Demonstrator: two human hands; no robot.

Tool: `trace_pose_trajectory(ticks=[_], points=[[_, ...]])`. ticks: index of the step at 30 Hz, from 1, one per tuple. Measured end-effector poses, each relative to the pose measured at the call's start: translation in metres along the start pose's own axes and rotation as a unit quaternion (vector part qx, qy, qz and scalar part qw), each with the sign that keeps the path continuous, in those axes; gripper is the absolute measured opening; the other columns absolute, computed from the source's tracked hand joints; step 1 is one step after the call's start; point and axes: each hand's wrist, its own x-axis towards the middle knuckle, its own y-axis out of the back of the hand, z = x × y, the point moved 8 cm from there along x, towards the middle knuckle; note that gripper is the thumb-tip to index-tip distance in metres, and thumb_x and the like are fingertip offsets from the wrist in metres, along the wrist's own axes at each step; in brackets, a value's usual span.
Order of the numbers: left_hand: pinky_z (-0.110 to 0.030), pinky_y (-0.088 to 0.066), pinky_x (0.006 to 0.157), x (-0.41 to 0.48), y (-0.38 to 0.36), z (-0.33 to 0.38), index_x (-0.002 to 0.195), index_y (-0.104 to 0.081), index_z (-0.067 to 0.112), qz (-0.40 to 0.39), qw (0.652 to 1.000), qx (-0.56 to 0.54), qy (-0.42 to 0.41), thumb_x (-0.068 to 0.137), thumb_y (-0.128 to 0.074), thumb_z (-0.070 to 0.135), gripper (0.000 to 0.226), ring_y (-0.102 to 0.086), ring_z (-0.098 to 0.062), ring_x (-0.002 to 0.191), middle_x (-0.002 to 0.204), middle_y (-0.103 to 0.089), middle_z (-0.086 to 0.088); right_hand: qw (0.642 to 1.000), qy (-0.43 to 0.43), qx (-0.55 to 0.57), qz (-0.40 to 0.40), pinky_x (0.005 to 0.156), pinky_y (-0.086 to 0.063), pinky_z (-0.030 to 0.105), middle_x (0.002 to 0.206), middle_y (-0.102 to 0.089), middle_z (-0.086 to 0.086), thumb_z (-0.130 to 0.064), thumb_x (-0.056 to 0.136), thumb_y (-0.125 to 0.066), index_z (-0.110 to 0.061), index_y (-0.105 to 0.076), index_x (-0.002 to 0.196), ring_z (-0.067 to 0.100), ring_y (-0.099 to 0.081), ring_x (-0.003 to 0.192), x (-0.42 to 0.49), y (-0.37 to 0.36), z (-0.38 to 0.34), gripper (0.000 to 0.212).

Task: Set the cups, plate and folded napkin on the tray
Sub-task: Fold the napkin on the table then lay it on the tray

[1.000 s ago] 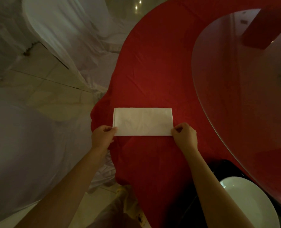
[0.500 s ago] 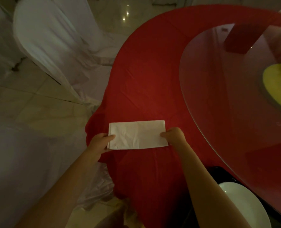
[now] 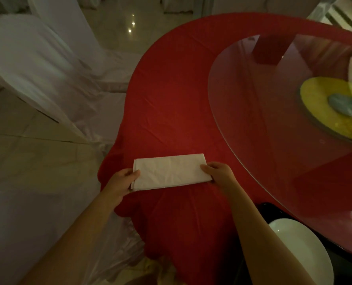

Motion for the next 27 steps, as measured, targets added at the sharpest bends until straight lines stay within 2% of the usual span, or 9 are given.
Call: trace_pose_trajectory(ticks=[2,5,9,11,13,16,22,25,27], points=[[-0.027,-0.053,0.061,-0.004,-0.006,0.013,0.109,-0.058,0.009,0.011,0.999,0.032,-0.043,0.091,-0.056,0.019,0.021,-0.061,-0.018,0.083,0.097,-0.064,-0.005,0.999,0.037,0.009,0.026,0.051,-0.041,0.017,0.073,-0.062,-0.004,-0.017,0.084,-0.065,-0.007,-0.069,0.091,0.007,-0.054,0.062,-0.011,0.012,-0.005,0.013],[-0.036,-0.053,0.074,-0.015,-0.022,0.033,0.114,-0.056,0.009,0.016,0.992,0.068,-0.104,0.091,-0.055,0.02,0.026,-0.061,-0.023,0.093,0.107,-0.062,-0.009,0.994,0.084,0.017,0.065,0.056,-0.042,0.018,0.075,-0.064,-0.007,-0.021,0.084,-0.065,-0.018,-0.068,0.083,0.007,-0.057,0.066,-0.033,0.036,-0.013,0.006],[-0.039,-0.054,0.077,-0.044,-0.056,0.051,0.114,-0.056,0.015,-0.008,0.977,0.109,-0.182,0.091,-0.055,0.026,0.026,-0.061,-0.02,0.094,0.106,-0.061,-0.002,0.982,0.129,0.043,0.132,0.064,-0.051,0.025,0.08,-0.068,-0.004,-0.021,0.085,-0.064,-0.025,-0.068,0.078,0.013,-0.062,0.073,-0.079,0.084,-0.014,0.009],[-0.036,-0.054,0.074,-0.062,-0.079,0.05,0.115,-0.057,0.017,-0.031,0.971,0.121,-0.205,0.09,-0.055,0.028,0.027,-0.062,-0.015,0.089,0.099,-0.062,0.004,0.975,0.14,0.051,0.163,0.063,-0.05,0.023,0.079,-0.068,-0.005,-0.021,0.085,-0.064,-0.025,-0.069,0.079,0.012,-0.062,0.073,-0.106,0.11,-0.004,0.008],[-0.028,-0.051,0.064,-0.081,-0.104,0.043,0.114,-0.058,0.019,-0.063,0.968,0.116,-0.215,0.09,-0.057,0.028,0.026,-0.061,-0.009,0.083,0.093,-0.063,0.009,0.971,0.132,0.071,0.186,0.061,-0.048,0.021,0.077,-0.067,-0.006,-0.021,0.085,-0.064,-0.024,-0.068,0.079,0.01,-0.061,0.071,-0.132,0.136,0.015,0.008],[-0.023,-0.046,0.059,-0.113,-0.139,0.021,0.109,-0.059,0.02,-0.104,0.963,0.121,-0.215,0.089,-0.057,0.026,0.02,-0.061,-0.007,0.079,0.094,-0.064,0.005,0.968,0.113,0.07,0.212,0.06,-0.049,0.022,0.076,-0.067,-0.008,-0.023,0.086,-0.062,-0.03,-0.066,0.074,0.008,-0.061,0.069,-0.174,0.168,0.052,0.015],[-0.024,-0.044,0.058,-0.186,-0.18,-0.043,0.108,-0.061,0.016,-0.143,0.95,0.171,-0.217,0.089,-0.057,0.024,0.021,-0.06,-0.009,0.077,0.095,-0.064,0.0,0.957,0.075,0.034,0.279,0.058,-0.044,0.027,0.065,-0.063,-0.001,-0.021,0.084,-0.065,-0.014,-0.07,0.075,0.011,-0.055,0.057,-0.258,0.215,0.136,0.013],[-0.028,-0.047,0.066,-0.216,-0.19,-0.074,0.108,-0.061,0.011,-0.147,0.945,0.202,-0.209,0.089,-0.057,0.019,0.021,-0.06,-0.018,0.085,0.1,-0.063,-0.005,0.952,0.048,-0.022,0.3,0.054,-0.04,0.019,0.067,-0.064,-0.008,-0.025,0.084,-0.063,-0.017,-0.07,0.077,0.006,-0.056,0.06,-0.29,0.223,0.174,0.012],[-0.031,-0.047,0.069,-0.231,-0.198,-0.092,0.109,-0.061,0.008,-0.151,0.939,0.234,-0.203,0.089,-0.057,0.017,0.022,-0.059,-0.021,0.089,0.102,-0.063,-0.007,0.951,0.032,-0.051,0.305,0.056,-0.046,0.024,0.068,-0.064,-0.007,-0.024,0.085,-0.062,-0.016,-0.07,0.078,0.01,-0.059,0.064,-0.305,0.223,0.196,0.013]])
